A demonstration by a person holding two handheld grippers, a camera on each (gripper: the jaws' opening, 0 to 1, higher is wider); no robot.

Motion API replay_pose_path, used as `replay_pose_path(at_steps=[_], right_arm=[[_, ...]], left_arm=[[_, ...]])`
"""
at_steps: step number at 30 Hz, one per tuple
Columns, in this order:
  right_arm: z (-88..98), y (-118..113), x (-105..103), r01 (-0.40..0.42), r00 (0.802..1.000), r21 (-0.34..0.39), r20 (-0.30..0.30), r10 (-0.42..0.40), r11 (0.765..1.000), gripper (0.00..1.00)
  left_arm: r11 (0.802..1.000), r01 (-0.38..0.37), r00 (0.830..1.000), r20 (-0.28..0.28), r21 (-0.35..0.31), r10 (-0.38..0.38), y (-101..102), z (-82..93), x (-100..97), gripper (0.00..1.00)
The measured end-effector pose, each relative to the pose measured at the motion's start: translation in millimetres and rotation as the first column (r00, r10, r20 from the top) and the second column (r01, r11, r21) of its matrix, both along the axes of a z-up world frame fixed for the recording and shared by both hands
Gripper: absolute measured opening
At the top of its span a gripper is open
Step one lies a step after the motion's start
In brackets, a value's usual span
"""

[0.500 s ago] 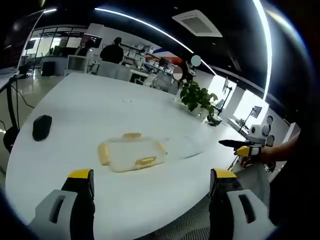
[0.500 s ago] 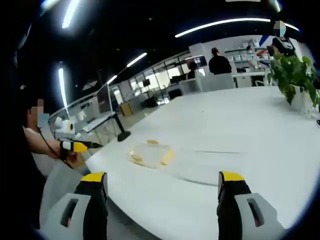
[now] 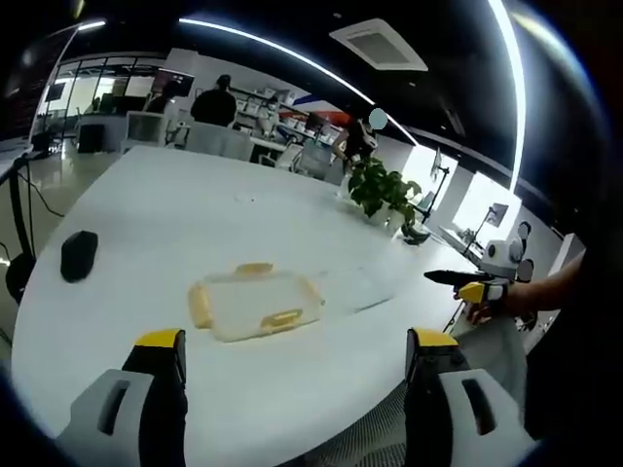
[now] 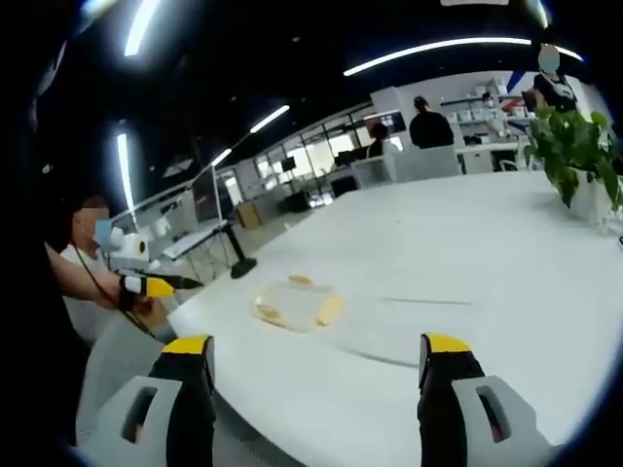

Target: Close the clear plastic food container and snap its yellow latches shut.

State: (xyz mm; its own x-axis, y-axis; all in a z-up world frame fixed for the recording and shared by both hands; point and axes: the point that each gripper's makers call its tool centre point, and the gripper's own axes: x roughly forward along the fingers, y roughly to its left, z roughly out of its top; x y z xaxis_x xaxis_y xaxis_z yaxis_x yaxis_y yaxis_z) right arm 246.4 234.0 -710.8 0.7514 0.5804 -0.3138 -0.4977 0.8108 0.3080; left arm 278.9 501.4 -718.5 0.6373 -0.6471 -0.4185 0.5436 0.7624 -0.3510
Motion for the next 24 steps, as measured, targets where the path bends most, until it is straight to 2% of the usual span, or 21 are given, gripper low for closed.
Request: replay_pose_path(at_steps=[24], right_arm=[[0.6, 0.0, -1.1, -0.007, 1.000, 0.005, -0.004, 0.007, 1.000, 0.84]], left_arm=[[0.999, 0.033, 0.999, 0.003, 0.007, -0.033, -2.6, 1.1, -1.2, 0.92]])
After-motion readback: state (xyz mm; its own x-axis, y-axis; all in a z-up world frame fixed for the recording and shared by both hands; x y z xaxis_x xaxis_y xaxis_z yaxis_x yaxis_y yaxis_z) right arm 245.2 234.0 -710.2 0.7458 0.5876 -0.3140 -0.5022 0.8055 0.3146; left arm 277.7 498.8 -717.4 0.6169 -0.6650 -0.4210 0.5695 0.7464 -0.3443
